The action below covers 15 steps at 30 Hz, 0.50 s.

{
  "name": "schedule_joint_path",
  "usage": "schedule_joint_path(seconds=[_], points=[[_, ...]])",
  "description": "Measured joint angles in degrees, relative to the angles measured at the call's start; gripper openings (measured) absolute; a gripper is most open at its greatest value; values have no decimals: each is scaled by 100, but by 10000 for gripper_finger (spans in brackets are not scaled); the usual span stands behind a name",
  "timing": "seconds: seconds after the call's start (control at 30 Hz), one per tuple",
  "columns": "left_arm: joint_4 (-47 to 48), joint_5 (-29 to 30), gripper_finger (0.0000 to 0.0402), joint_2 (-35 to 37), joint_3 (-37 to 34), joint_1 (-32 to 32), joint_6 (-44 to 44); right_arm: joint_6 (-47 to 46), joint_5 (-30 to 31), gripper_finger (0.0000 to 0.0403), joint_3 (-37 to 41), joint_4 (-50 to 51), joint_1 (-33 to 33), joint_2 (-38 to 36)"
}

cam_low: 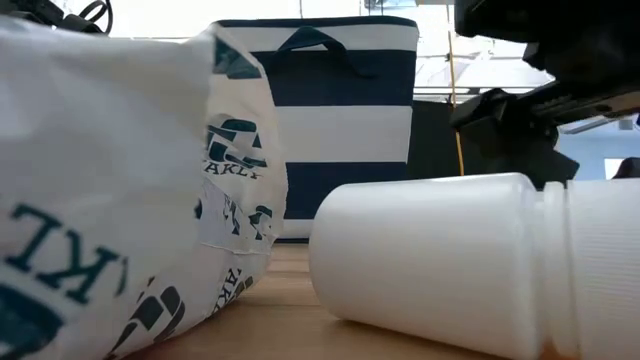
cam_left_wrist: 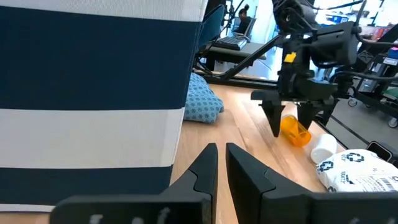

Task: Pick & place medical supplies in basket/bin
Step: Put the yellow medicine bottle into the blue bin

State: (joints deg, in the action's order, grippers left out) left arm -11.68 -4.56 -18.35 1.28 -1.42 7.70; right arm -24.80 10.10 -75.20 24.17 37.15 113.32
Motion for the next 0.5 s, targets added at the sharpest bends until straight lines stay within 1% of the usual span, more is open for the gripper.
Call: schedule_joint_path(seconds=[0.13, 0.23, 0.3, 0.5], points=[[-2, 0, 37, 0, 0, -1, -8, 4, -270, 329, 151, -174, -80, -20], [-4, 2, 37, 0, 0, 1, -89, 2, -295, 316, 159, -203, -117, -46], [-4, 0, 37, -2, 1, 1, -132, 43, -425, 301, 164, -282, -167, -68], [-4, 0, 37, 0, 2, 0, -135, 318, -482, 244, 164, -432, -305, -306]])
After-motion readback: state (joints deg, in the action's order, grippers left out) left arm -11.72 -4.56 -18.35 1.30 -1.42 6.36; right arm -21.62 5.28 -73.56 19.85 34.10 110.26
